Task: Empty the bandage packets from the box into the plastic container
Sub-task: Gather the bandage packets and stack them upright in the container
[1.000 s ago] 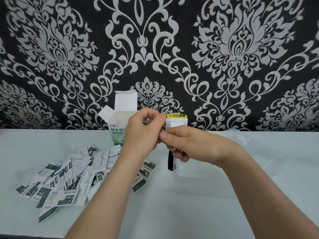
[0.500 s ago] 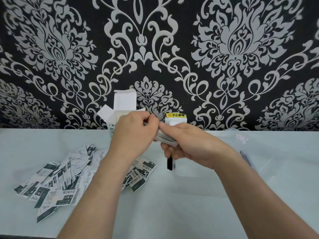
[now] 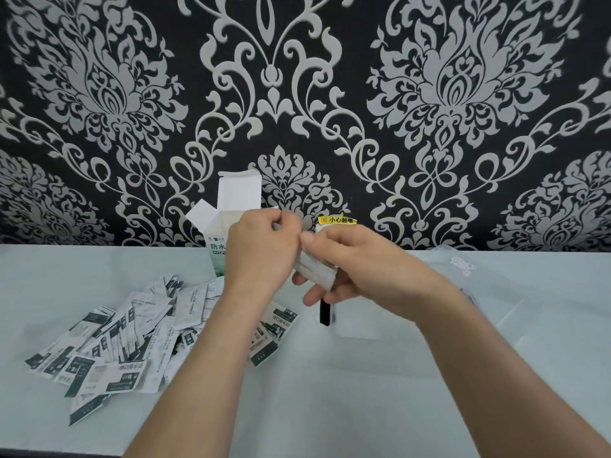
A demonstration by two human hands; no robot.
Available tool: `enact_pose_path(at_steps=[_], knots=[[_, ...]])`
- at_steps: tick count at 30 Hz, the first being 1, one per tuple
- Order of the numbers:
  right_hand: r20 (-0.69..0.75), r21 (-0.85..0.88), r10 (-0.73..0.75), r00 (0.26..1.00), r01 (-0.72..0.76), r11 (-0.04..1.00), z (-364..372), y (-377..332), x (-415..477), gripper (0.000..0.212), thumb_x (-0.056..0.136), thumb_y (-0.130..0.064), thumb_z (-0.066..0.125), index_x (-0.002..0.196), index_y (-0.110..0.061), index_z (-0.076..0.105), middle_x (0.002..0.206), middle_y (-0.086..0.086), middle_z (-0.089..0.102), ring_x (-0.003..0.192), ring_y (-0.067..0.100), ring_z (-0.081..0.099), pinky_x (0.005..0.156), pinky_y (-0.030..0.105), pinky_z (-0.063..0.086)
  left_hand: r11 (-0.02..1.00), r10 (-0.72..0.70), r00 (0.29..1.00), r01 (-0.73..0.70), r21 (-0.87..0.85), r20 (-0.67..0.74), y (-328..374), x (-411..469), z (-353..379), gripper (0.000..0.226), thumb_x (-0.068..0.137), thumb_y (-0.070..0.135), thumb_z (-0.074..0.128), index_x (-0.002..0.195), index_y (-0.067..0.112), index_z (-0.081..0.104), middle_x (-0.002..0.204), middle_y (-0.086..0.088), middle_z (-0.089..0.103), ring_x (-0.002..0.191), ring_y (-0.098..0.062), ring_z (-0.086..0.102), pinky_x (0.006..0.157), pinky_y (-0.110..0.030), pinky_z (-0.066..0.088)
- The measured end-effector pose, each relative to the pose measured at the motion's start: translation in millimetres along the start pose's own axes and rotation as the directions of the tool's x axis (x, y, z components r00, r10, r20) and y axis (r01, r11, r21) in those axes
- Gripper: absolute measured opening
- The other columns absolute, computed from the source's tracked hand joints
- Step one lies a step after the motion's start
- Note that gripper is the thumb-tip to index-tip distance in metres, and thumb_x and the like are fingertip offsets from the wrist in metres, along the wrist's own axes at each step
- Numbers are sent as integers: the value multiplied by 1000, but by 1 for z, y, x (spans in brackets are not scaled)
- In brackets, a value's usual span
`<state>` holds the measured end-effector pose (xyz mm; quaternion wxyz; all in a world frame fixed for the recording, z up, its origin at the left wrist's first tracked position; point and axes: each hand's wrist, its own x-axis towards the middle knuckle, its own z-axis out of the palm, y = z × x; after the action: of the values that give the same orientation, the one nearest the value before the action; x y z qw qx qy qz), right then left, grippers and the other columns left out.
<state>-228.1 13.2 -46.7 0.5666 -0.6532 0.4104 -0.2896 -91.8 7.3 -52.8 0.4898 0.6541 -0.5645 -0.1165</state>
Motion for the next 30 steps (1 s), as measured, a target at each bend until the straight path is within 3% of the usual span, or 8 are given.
enact_pose_path(at_steps=[5,10,13,16,19,24,28,30], knots=[[169,139,15,985,-39,990,-14,5,-6,34,79,-33,67,98,-7,58,96,16,74,96,29,70,97,43,47,990,139,990,-139,14,-16,10,-4,1,45,89,25,51,49,7,43,43,0,38,46,-16,33,47,-31,30],[120,335,-14,993,-28,942,-18,8,-5,16,71,-19,71,73,-10,58,89,17,72,84,29,71,86,37,54,992,90,994,-83,-97,69,19,-9,-1,47,96,44,45,64,13,59,50,6,50,52,-12,49,53,-29,40],[39,405,0,999,-15,914,-26,9,-2,28,79,-17,68,93,6,63,88,18,71,80,27,69,82,33,52,957,135,915,-20,-290,381,16,-6,-12,45,84,65,53,118,34,55,112,14,60,103,-5,58,77,-16,46],[21,459,-2,1000,-8,888,-33,9,-5,14,84,-15,64,81,-1,63,78,14,70,78,24,68,69,30,56,964,257,778,-164,-210,573,14,-11,-14,103,59,61,79,141,55,15,150,27,18,138,6,21,105,-21,27],[77,432,-5,997,-29,902,-36,7,-9,12,85,-14,61,84,-3,59,70,10,69,61,14,68,52,25,54,933,354,770,-325,-151,530,18,-21,-3,108,62,43,86,144,51,15,144,28,19,133,11,19,106,-16,27],[111,305,32,993,-64,950,-43,15,-8,26,82,-23,72,96,-9,55,84,15,56,64,11,65,73,30,46,917,390,804,-384,-111,449,14,-20,2,78,67,32,82,134,41,43,129,21,33,113,17,34,81,5,31],[121,283,40,992,-73,956,-50,13,-13,22,79,-24,70,90,-10,58,83,13,59,68,13,65,66,25,52,913,403,792,-382,-143,459,14,-22,5,72,63,37,85,128,41,52,130,18,35,119,11,37,90,1,30],[68,123,61,996,-69,990,-57,8,-22,18,81,-23,73,80,-12,59,76,10,64,65,12,61,66,25,48,926,379,768,-308,-221,516,11,-18,2,78,62,44,85,131,43,48,132,21,37,125,9,37,101,-9,31]])
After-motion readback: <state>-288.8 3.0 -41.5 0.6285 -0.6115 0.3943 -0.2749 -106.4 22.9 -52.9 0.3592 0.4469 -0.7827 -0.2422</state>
